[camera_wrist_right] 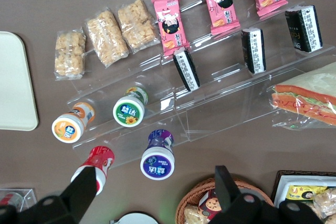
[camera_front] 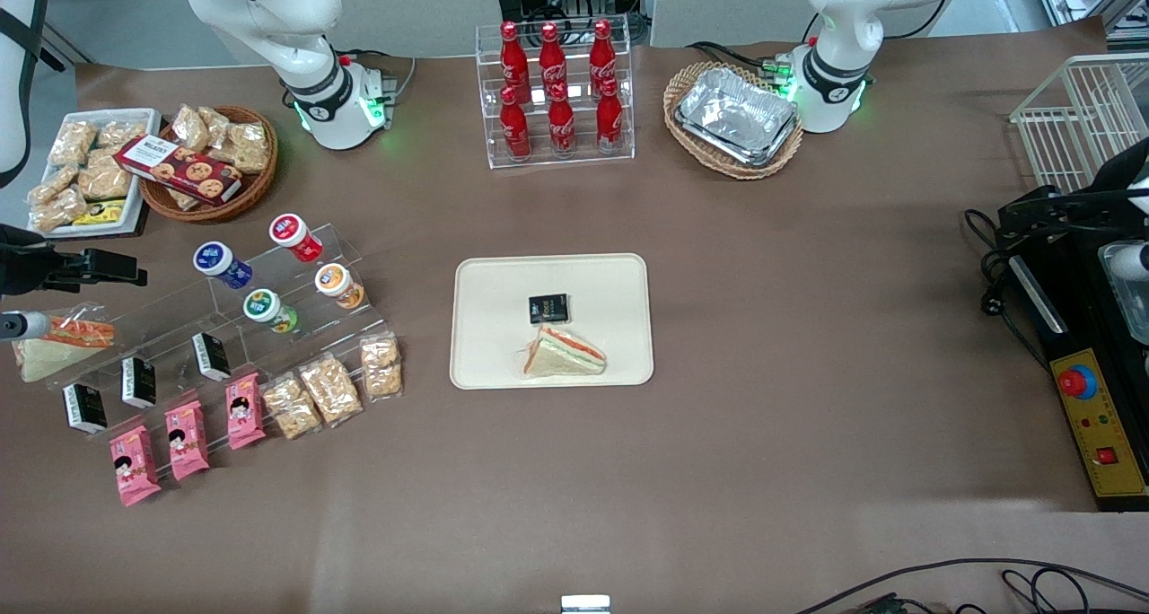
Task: Place green gum on tray
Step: 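Move the right gripper toward the green gum bottle on the rack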
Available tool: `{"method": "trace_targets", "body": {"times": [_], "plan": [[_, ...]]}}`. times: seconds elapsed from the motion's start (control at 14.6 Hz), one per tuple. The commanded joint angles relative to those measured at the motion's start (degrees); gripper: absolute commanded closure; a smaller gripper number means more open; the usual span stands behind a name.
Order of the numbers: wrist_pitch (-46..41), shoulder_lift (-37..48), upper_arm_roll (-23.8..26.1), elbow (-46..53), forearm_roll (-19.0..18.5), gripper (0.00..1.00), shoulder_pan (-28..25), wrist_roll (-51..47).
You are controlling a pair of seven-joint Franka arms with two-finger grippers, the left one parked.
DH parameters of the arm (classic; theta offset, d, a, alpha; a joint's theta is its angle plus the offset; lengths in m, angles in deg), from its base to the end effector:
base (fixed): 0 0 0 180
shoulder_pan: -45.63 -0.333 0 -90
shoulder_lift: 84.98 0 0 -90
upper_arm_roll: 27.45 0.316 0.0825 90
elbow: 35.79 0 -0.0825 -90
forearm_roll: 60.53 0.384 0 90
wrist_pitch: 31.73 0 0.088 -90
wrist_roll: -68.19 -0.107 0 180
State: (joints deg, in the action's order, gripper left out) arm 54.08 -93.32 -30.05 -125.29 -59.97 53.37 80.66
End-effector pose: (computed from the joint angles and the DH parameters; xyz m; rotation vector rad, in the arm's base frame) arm 0.5739 -0.1019 0.5401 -3.0803 -0.0565 0.3170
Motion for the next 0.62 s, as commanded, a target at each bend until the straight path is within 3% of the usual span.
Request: {"method": "trace_targets", "body": {"times": [0.0,0.27,0.55], "plan": [[-1.53,-0.01,-0.13,1.17,0.23,0.00,0.00,0.01],[-1.61,0.34,0.13,1.35,0.23,0.00,-0.18,0.01],[-5.57,3.59,0.05,0.21,3.13,0.00,-1.48,-4.27]]}}
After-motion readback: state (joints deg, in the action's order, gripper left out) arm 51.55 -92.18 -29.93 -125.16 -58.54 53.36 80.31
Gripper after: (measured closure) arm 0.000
